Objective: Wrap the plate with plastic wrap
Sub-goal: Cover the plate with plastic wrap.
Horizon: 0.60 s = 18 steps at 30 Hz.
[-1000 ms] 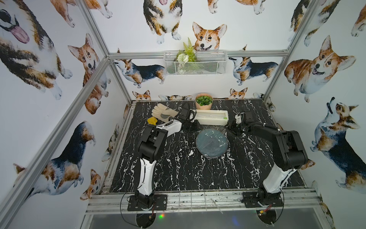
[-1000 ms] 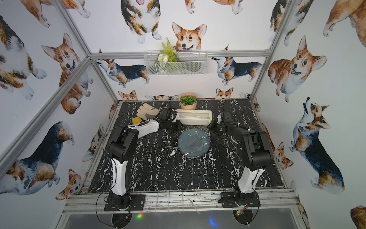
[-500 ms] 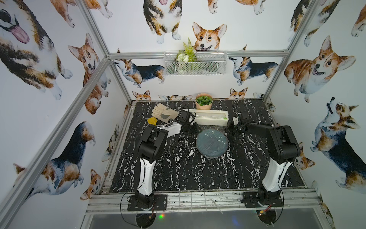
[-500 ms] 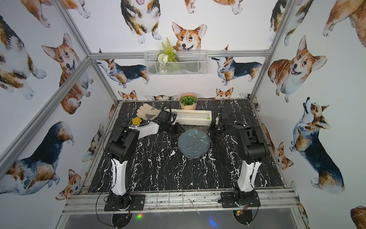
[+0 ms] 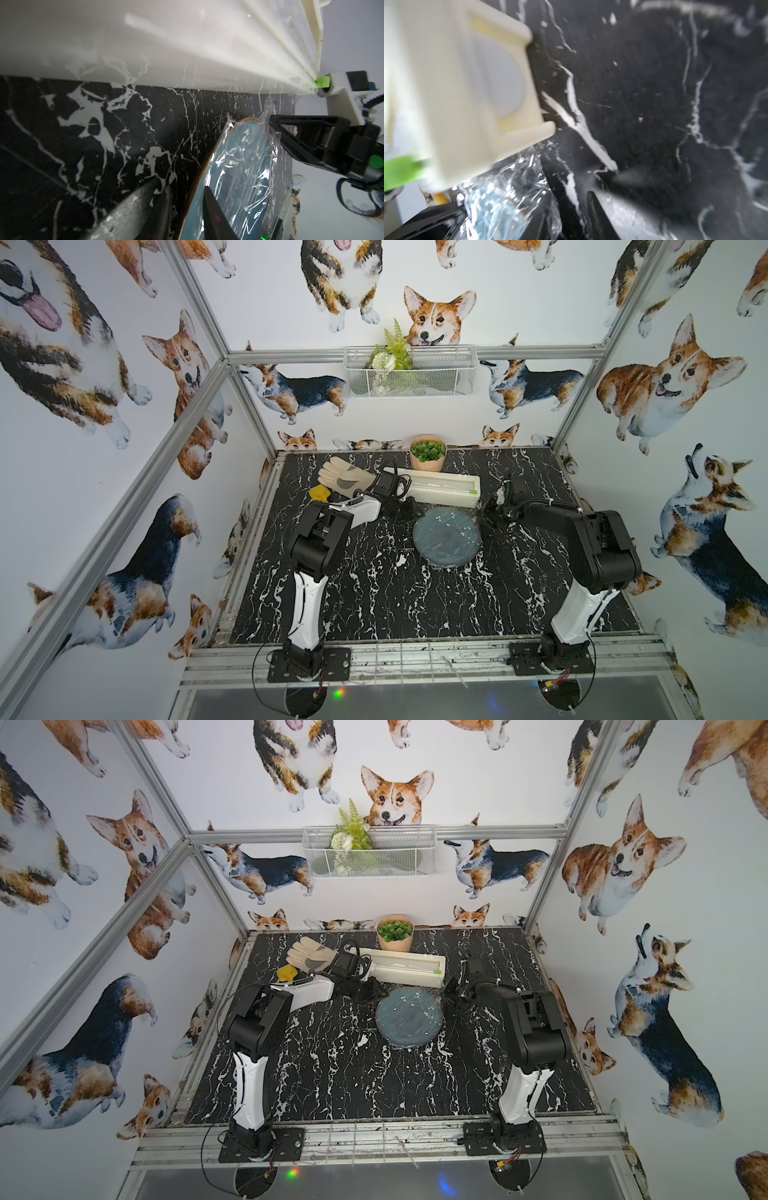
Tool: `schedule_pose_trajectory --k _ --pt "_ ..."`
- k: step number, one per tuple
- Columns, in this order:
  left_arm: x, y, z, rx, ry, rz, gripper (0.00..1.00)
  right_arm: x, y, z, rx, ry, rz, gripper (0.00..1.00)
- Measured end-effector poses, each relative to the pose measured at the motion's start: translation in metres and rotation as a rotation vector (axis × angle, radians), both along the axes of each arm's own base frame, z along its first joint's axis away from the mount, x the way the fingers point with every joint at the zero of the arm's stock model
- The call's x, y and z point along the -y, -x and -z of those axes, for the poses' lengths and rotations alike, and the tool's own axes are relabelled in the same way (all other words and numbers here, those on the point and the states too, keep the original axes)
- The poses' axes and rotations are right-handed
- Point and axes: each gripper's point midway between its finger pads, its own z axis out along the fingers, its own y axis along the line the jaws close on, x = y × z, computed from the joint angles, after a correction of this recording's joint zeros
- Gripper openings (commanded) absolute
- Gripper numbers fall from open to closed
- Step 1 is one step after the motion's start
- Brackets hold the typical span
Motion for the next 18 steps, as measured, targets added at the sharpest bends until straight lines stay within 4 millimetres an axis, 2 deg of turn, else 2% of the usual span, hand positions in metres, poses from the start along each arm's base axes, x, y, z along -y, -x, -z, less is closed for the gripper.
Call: schedule_pose_trajectory --k 4,9,11,13,14,18 --pt "0.0 0.0 0.0 -0.001 0.0 0.0 0.29 -0.002 -0.007 -0.025 0.077 0.011 -0.041 0.53" --pt "0.0 0.0 0.0 -0.003 -0.001 0.0 0.29 -0.009 -0.022 -0.026 0.093 0.001 -0.082 0.5" --pt "0.0 0.0 0.0 -0.004 -0.002 0.0 0.29 -0.011 -0.029 -0.022 0.086 0.008 -0.091 0.34" --pt "0.0 0.0 0.0 -0.004 -0.002 0.0 0.29 -0.009 -0.033 -0.018 0.073 0.014 -0.088 0.1" --pt "0.0 0.0 -0.001 -0.003 -0.001 0.0 0.29 -0.007 -0.034 -0.015 0.066 0.017 -0.082 0.01" --pt "0.0 0.0 -0.001 -0.004 -0.001 0.0 0.29 0.017 -0.031 0.001 0.018 0.005 0.027 0.0"
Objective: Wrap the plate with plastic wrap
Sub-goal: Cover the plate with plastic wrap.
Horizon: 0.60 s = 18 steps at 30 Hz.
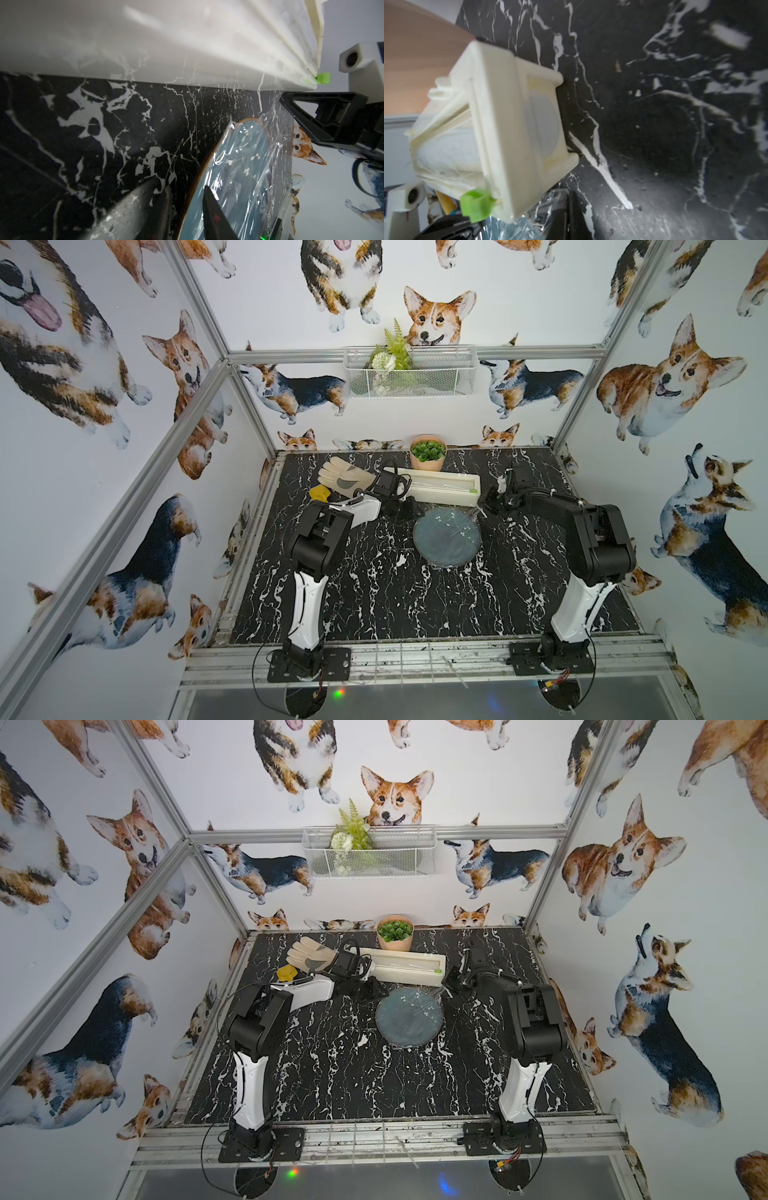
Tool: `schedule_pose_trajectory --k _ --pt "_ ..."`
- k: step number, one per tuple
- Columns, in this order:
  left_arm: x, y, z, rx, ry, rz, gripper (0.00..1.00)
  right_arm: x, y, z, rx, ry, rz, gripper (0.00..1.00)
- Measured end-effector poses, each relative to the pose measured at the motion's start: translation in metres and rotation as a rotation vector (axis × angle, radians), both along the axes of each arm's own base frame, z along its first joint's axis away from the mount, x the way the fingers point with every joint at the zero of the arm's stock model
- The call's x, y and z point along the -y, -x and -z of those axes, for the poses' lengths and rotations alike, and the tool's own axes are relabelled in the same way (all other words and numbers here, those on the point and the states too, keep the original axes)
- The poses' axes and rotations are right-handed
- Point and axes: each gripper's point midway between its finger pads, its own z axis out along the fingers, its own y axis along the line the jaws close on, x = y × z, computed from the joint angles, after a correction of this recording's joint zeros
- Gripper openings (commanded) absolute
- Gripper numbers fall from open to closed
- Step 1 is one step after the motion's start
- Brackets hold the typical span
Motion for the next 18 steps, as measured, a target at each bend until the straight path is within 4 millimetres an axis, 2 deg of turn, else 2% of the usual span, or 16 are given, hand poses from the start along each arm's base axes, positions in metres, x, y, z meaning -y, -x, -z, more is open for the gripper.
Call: schedule_pose_trajectory --k 3,5,8,10,12,13,15,18 --pt "0.001 -0.001 0.001 0.001 0.001 0.001 0.29 0.019 0.023 0.03 -0.092 -0.07 0.121 0.0" --pt "0.001 -0.001 0.001 0.001 0.004 0.003 0.29 0.027 0.021 0.032 -0.076 -0.09 0.165 0.0" --pt "0.002 -0.002 0.002 0.004 0.006 0.007 0.29 0.025 0.017 0.033 -0.043 -0.118 0.178 0.04" --pt "0.003 -0.002 0.002 0.006 0.007 0.009 0.29 0.024 0.017 0.032 -0.035 -0.13 0.175 0.13" --pt "0.003 -0.002 0.002 0.007 0.006 0.01 0.3 0.022 0.015 0.028 -0.022 -0.136 0.166 0.31" --pt "0.003 -0.003 0.002 0.007 0.007 0.01 0.3 0.02 0.014 0.025 -0.015 -0.135 0.159 0.35" --pt "0.003 -0.003 0.001 0.009 0.01 0.01 0.35 0.017 0.014 0.019 -0.005 -0.136 0.145 0.47" --pt "0.005 -0.004 -0.001 0.003 0.019 0.008 0.45 0.015 0.021 0.007 -0.001 -0.135 0.121 0.61"
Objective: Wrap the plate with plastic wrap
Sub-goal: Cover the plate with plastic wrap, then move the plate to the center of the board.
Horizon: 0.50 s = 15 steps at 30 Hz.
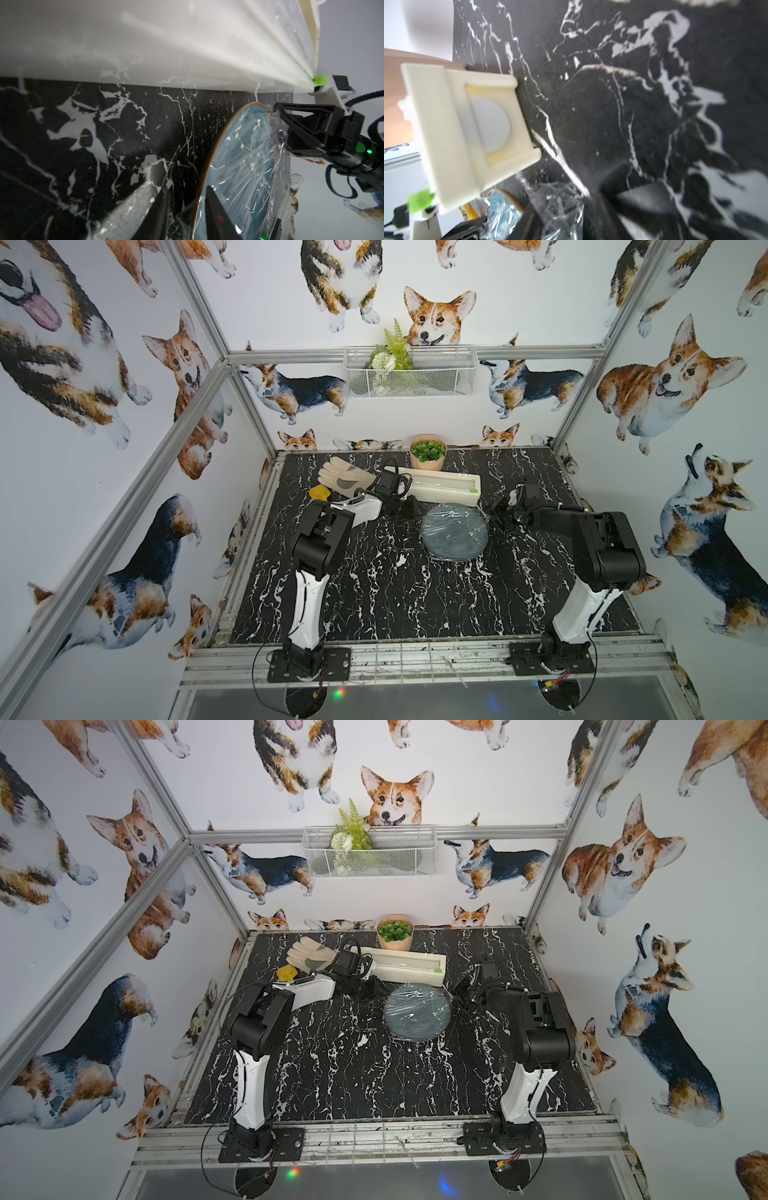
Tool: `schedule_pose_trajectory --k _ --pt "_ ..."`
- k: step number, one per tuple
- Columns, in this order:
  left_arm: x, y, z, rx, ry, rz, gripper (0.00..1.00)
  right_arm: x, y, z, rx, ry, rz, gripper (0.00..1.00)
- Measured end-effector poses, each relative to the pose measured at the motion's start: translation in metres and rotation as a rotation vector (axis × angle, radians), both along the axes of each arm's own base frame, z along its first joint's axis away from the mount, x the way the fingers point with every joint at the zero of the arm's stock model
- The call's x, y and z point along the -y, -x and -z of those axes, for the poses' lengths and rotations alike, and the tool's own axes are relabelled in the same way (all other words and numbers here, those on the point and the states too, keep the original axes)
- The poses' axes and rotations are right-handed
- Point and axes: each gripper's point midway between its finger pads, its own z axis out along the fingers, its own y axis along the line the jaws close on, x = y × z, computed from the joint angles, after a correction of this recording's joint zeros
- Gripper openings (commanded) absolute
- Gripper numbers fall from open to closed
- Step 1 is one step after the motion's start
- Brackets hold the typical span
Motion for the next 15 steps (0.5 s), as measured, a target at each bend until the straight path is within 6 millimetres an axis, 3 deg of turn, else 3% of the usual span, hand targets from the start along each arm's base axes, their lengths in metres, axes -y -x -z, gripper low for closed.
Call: schedule_pose_trajectory --k 2,6,15 --pt "0.001 0.001 -0.001 -0.009 0.011 -0.002 0.51 -0.001 0.002 -0.012 0.018 0.001 -0.01 0.67" --pt "0.006 0.001 -0.006 -0.032 0.057 -0.011 0.52 -0.005 0.01 -0.029 0.056 -0.007 -0.057 0.73" --pt "0.023 0.007 -0.01 -0.005 0.235 -0.035 0.49 -0.059 0.049 -0.001 -0.026 -0.036 -0.248 0.73"
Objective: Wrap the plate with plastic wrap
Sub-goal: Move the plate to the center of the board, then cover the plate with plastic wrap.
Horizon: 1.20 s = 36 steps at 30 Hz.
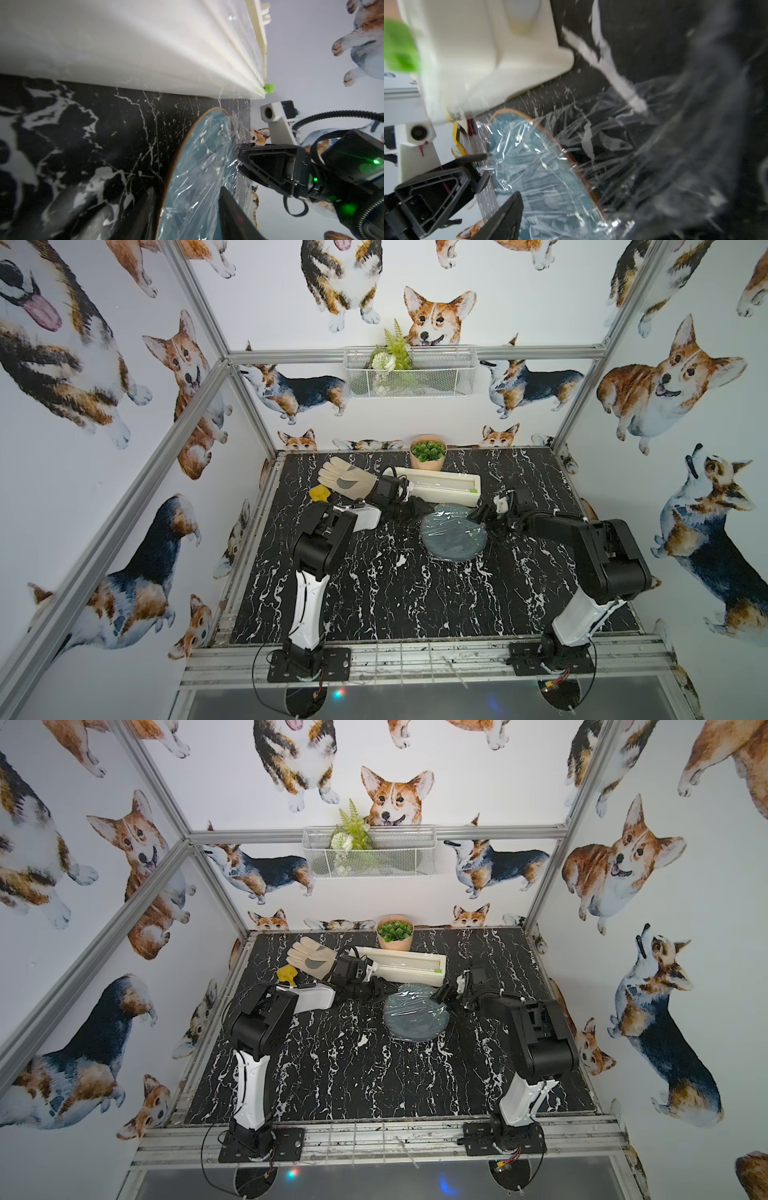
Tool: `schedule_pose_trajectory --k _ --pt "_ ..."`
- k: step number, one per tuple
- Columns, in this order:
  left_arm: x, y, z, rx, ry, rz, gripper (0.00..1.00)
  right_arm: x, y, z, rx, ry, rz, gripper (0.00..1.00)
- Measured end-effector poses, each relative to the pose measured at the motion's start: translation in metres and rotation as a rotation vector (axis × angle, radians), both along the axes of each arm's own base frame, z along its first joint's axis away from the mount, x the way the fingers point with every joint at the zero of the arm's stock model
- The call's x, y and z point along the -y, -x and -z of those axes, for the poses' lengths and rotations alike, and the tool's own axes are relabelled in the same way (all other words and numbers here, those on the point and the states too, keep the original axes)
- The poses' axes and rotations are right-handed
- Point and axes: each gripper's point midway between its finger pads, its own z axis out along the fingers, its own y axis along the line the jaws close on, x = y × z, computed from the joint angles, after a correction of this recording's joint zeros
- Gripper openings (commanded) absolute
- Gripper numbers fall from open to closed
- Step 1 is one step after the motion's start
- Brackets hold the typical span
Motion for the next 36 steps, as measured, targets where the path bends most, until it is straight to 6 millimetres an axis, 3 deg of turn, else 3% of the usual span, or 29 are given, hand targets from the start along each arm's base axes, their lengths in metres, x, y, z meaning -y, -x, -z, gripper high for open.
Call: schedule_pose_trajectory --k 2,5,12,16,22,28,31,34,36 --pt "-0.001 0.006 0.005 -0.035 0.02 -0.026 0.48 -0.006 0.002 0.0 0.01 -0.002 -0.018 0.72" --pt "-0.002 0.03 0.017 -0.106 0.029 -0.052 0.45 -0.019 0.013 -0.002 0.005 -0.01 -0.063 0.72" --pt "-0.016 0.073 0.012 -0.155 0.014 -0.089 0.43 -0.023 0.032 -0.017 0.004 -0.008 -0.121 0.72" --pt "-0.031 0.089 0.004 -0.153 -0.046 -0.11 0.46 -0.021 0.044 -0.01 -0.026 0.01 -0.15 0.72" --pt "-0.046 0.094 -0.002 -0.132 -0.165 -0.113 0.5 -0.022 0.05 -0.003 -0.054 0.013 -0.168 0.72" --pt "-0.059 0.101 0.006 -0.145 -0.276 -0.097 0.55 -0.021 0.045 -0.014 -0.028 0.029 -0.189 0.71" --pt "-0.064 0.088 -0.009 -0.078 -0.356 -0.076 0.56 -0.012 0.04 -0.025 -0.006 0.032 -0.175 0.69" --pt "-0.061 0.067 -0.037 0.034 -0.412 -0.028 0.55 0.003 0.036 -0.029 0.001 0.037 -0.142 0.67" --pt "-0.053 0.052 -0.048 0.095 -0.432 0.024 0.49 0.008 0.034 -0.031 0.003 0.039 -0.132 0.66"
